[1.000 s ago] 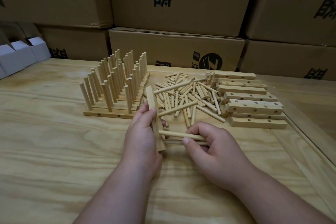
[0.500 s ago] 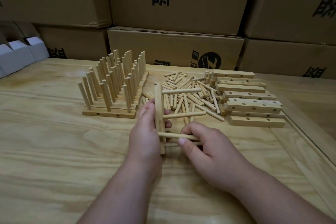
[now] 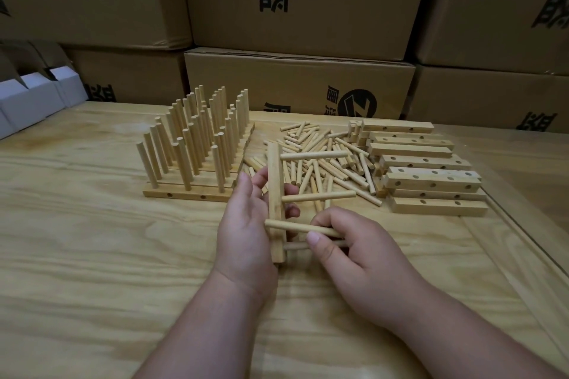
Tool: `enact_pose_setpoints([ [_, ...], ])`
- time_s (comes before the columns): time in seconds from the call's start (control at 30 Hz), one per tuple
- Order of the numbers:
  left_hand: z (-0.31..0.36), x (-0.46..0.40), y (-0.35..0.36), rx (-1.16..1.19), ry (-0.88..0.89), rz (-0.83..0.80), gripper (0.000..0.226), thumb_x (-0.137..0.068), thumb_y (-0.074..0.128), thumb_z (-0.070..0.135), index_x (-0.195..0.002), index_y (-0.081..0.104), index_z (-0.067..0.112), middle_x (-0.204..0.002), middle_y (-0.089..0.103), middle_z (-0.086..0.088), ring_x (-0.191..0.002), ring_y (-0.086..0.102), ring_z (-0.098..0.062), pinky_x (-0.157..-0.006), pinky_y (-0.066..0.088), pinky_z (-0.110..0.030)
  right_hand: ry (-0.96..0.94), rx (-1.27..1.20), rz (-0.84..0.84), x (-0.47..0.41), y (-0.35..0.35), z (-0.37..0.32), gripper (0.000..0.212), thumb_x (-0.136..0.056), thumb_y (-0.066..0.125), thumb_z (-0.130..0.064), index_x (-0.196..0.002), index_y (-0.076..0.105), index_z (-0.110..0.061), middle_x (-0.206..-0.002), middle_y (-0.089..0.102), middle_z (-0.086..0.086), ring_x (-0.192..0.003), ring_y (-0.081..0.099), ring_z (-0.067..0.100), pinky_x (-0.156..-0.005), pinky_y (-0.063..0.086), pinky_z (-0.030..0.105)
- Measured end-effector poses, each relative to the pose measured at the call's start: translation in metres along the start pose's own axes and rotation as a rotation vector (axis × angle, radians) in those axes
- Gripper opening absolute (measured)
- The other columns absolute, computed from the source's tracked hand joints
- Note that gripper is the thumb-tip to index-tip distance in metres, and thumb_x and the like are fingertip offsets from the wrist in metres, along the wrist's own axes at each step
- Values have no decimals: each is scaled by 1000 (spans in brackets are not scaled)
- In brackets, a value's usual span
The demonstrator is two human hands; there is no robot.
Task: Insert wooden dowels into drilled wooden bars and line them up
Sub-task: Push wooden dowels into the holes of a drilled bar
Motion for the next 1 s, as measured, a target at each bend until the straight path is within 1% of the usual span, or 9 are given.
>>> enact_pose_setpoints([
  [0.1, 0, -3, -2, 33, -47, 114, 37, -103, 45, 32, -132, 62, 17, -87, 64, -6, -66, 54, -18, -61, 42, -35, -88, 45, 113, -1, -2, -3, 8, -93, 58, -34, -86, 59, -34, -80, 54, -15, -76, 57, 11, -61, 40, 17],
  [0.23, 1, -7, -6, 103, -57, 248, 36, -100, 49, 14, -132, 61, 23, -85, 67, -5, -59, 54, -16, -51, 43, -29, -145, -2, 344, 0, -12, -3, 16, -94, 54, -31, -85, 63, -22, -75, 54, -10, -70, 54, 13, -60, 42, 24],
  [0.43, 3, -9, -9, 118, -28, 306, 29, -103, 47, 12, -117, 56, 35, -79, 74, -9, -51, 59, -18, -49, 49, -29, 126, -106, 500, -1, -19, 12, 29, -93, 48, -35, -73, 67, -25, -61, 59, 6, -51, 51, 16, -47, 40, 32],
  [0.53, 2, -8, -10, 55, -32, 284, 26, -105, 45, 14, -103, 61, 35, -81, 74, -6, -53, 60, -15, -50, 49, -29, 231, -29, 518, -2, -18, 19, 27, -98, 52, -32, -76, 68, -33, -51, 56, -5, -44, 47, 10, -42, 34, 20],
  [0.6, 1, -8, -9, 40, -50, 257, 31, -106, 44, 14, -94, 67, 31, -84, 71, -5, -52, 57, -13, -48, 48, -28, 290, 47, 460, -4, -16, 23, 22, -96, 55, -32, -77, 65, -37, -57, 59, -16, -53, 54, 3, -46, 33, 14],
  [0.67, 1, -7, -7, 48, -66, 230, 31, -105, 44, 13, -94, 68, 30, -83, 69, -5, -52, 56, -13, -46, 47, -26, 338, 99, 404, -5, -14, 24, 20, -96, 58, -35, -77, 62, -40, -69, 63, -17, -71, 58, -2, -55, 37, 18],
  [0.8, 2, -7, -5, 69, -59, 207, 23, -98, 55, 7, -105, 64, 28, -82, 69, -2, -55, 57, -11, -44, 45, -25, 207, 94, 307, -6, -13, 17, 12, -92, 63, -27, -85, 67, -36, -87, 62, -19, -89, 58, -1, -69, 41, 13],
  [0.9, 1, -4, -3, 76, -36, 178, 28, -93, 65, 4, -112, 62, 25, -82, 68, -3, -58, 59, -11, -44, 47, -25, -37, 51, 16, -4, -11, 3, 8, -87, 67, -32, -93, 71, -27, -92, 60, -18, -98, 58, 6, -82, 45, 21],
  [1.0, 1, -3, -3, 141, -41, 158, 32, -92, 62, -1, -111, 60, 24, -79, 68, -4, -60, 59, -13, -45, 48, -26, -177, 122, -335, -2, -8, -7, 43, -71, 76, -62, -101, 69, -32, -111, 52, -21, -117, 49, 9, -100, 40, 30],
])
Point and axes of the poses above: each hand's wrist, its own x-axis away from the middle knuckle, its own y-axis out of the palm, z = x × y, the point moved 2 cm from there along -x, towards the middle knuckle
